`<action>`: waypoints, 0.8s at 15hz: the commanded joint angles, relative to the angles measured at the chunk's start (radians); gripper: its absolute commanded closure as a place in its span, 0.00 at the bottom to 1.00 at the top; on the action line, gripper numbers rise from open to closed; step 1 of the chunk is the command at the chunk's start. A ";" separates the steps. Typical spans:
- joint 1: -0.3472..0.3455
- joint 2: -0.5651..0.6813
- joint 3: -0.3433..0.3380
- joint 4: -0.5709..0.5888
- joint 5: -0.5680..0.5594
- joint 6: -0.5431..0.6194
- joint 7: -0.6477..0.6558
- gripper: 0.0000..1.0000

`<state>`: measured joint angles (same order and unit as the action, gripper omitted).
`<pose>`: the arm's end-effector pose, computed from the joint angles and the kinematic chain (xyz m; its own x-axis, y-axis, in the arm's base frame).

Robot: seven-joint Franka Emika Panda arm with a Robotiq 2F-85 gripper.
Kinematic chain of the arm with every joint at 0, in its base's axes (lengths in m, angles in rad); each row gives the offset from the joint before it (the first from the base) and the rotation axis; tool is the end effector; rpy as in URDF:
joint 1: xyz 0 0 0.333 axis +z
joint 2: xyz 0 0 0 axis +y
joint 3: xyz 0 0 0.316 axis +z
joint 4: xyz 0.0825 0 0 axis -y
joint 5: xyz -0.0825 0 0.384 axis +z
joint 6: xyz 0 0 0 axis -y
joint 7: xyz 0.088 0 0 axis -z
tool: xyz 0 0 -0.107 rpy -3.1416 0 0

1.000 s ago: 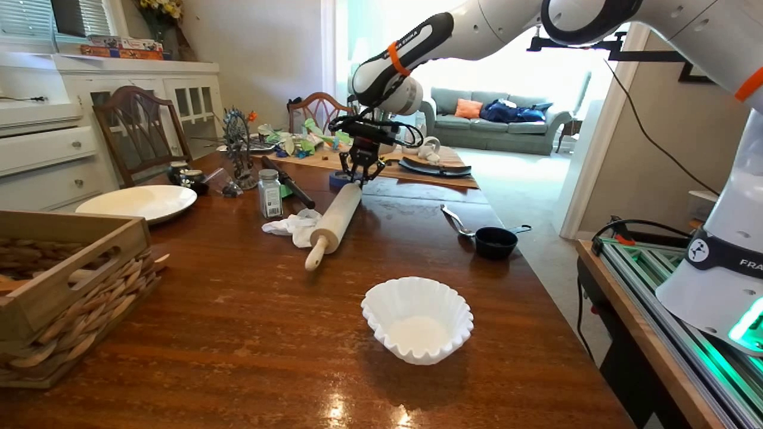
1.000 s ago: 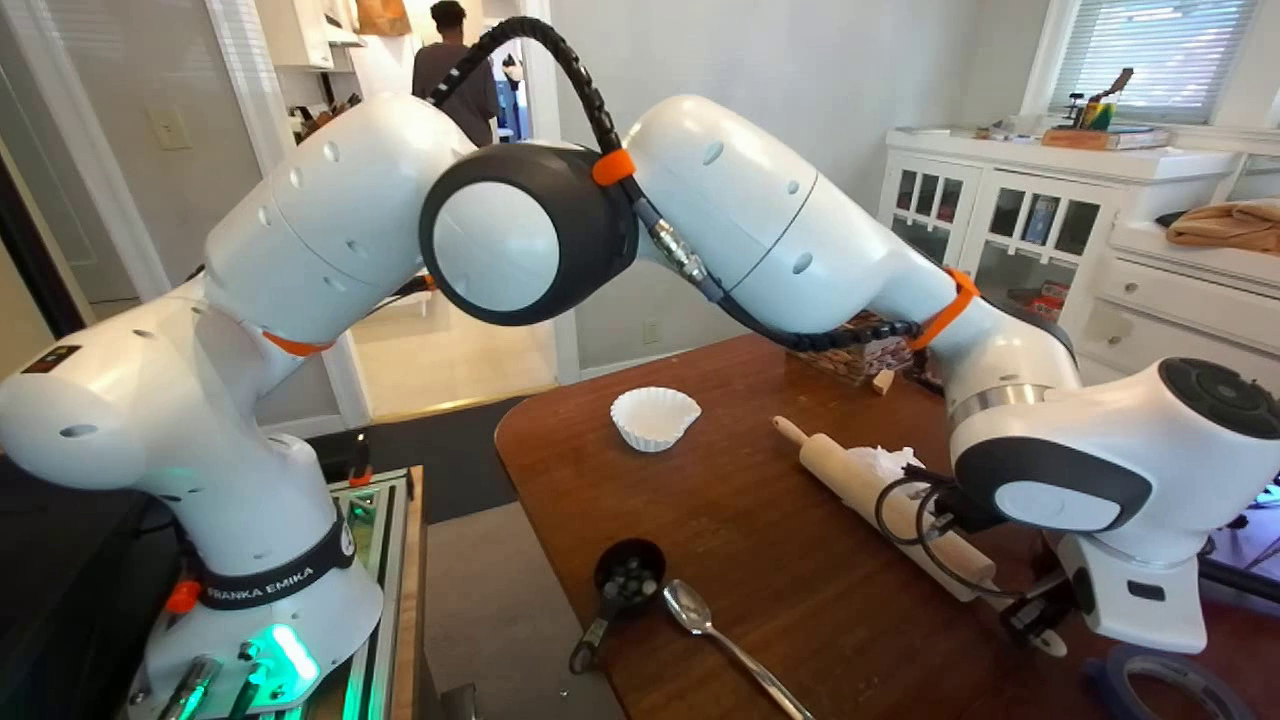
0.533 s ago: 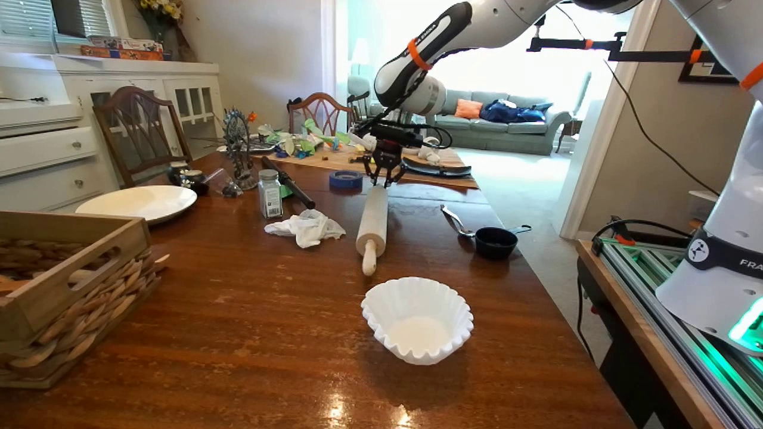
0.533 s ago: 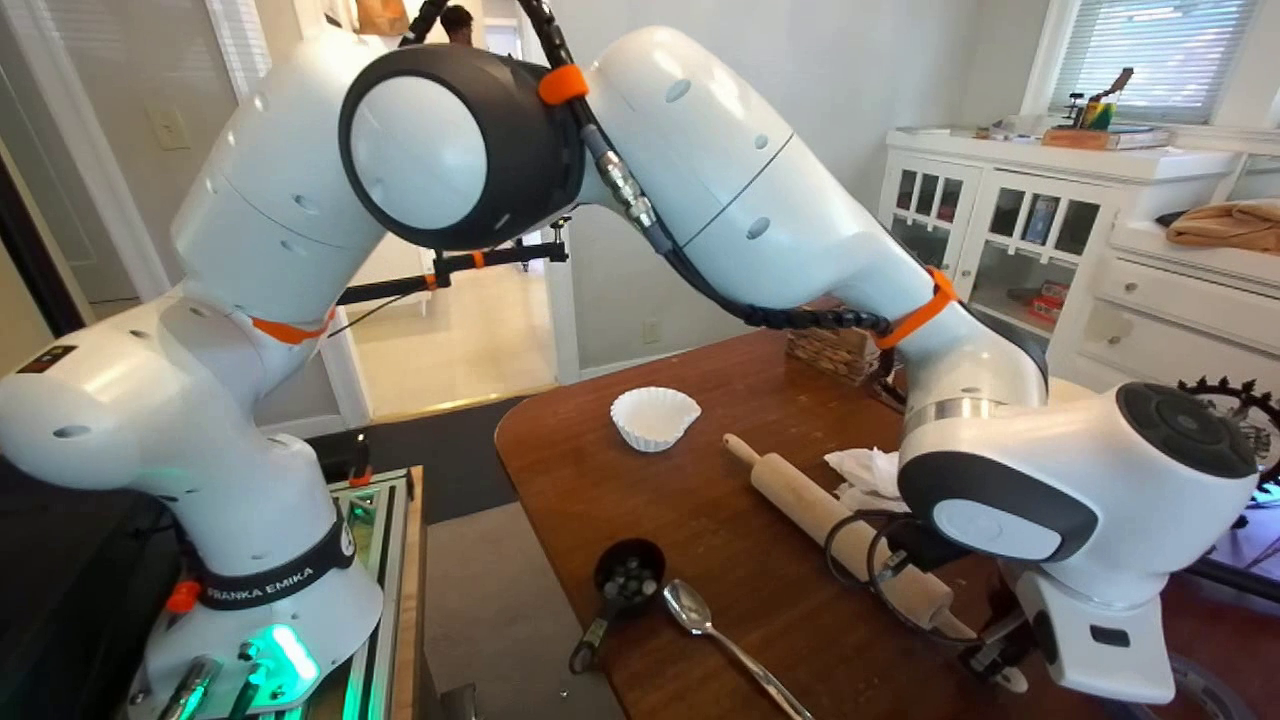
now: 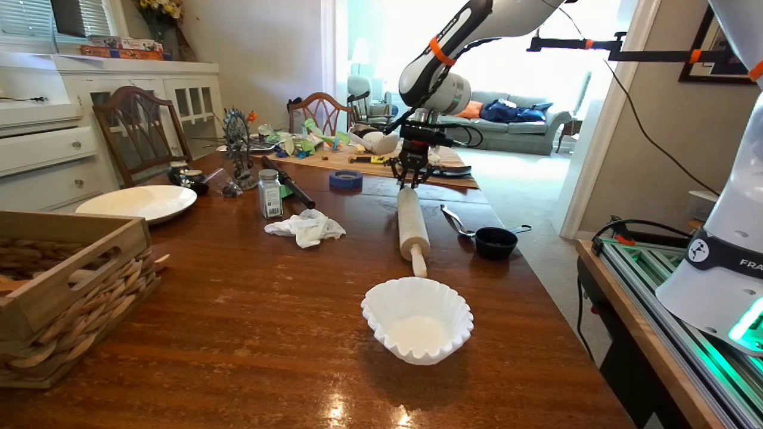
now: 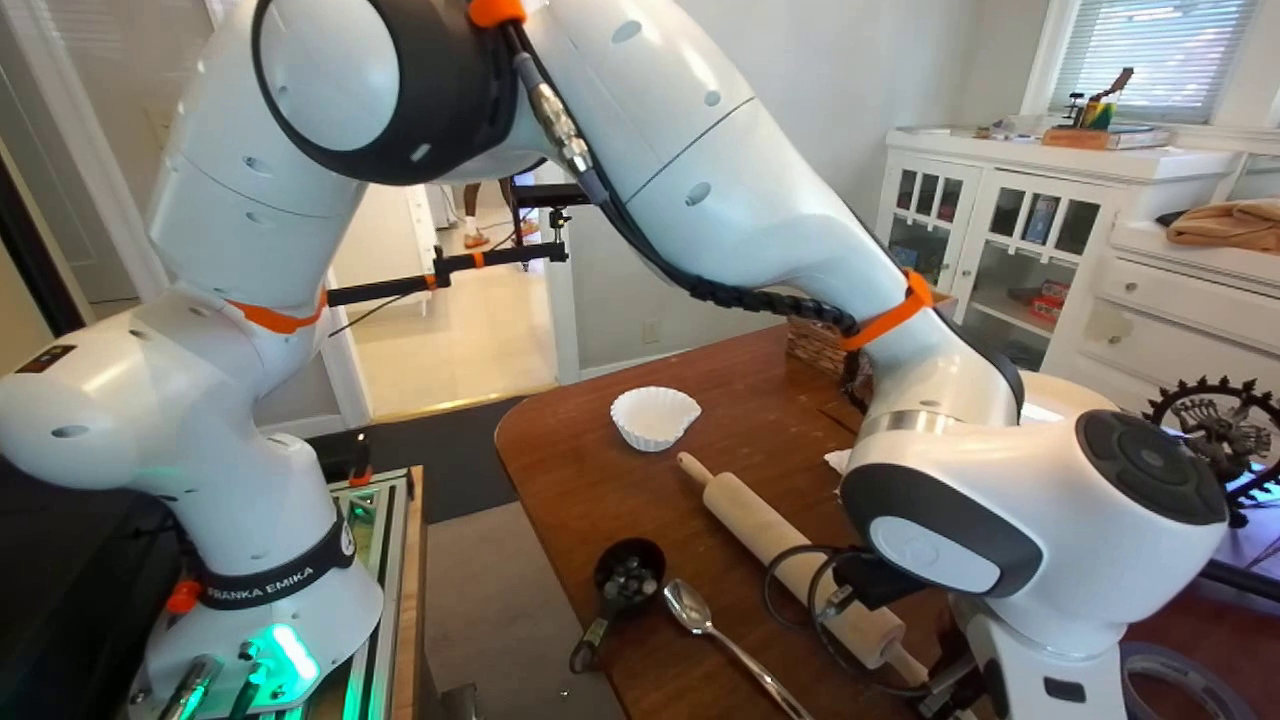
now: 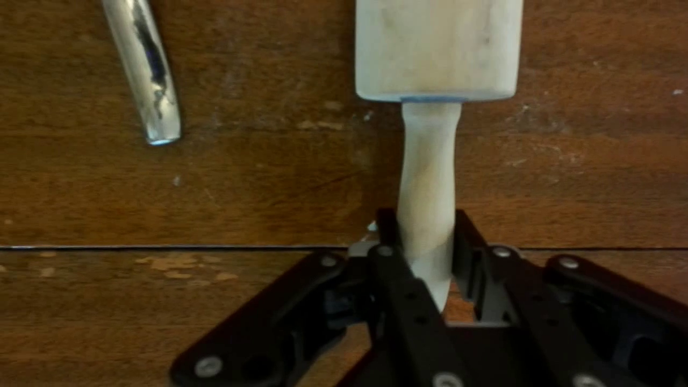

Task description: Move the rolling pin back and forth on the table.

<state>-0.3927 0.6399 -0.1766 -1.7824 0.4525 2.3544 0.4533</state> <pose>0.5571 -0.3399 0.1959 0.2556 -0.9547 -0.1523 -0.9616 -0.2347 -0.1422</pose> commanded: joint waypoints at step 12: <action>0.065 -0.027 -0.035 -0.074 0.010 0.076 0.044 0.93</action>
<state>-0.3672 0.5819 -0.2021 -1.8847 0.4527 2.3918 0.4532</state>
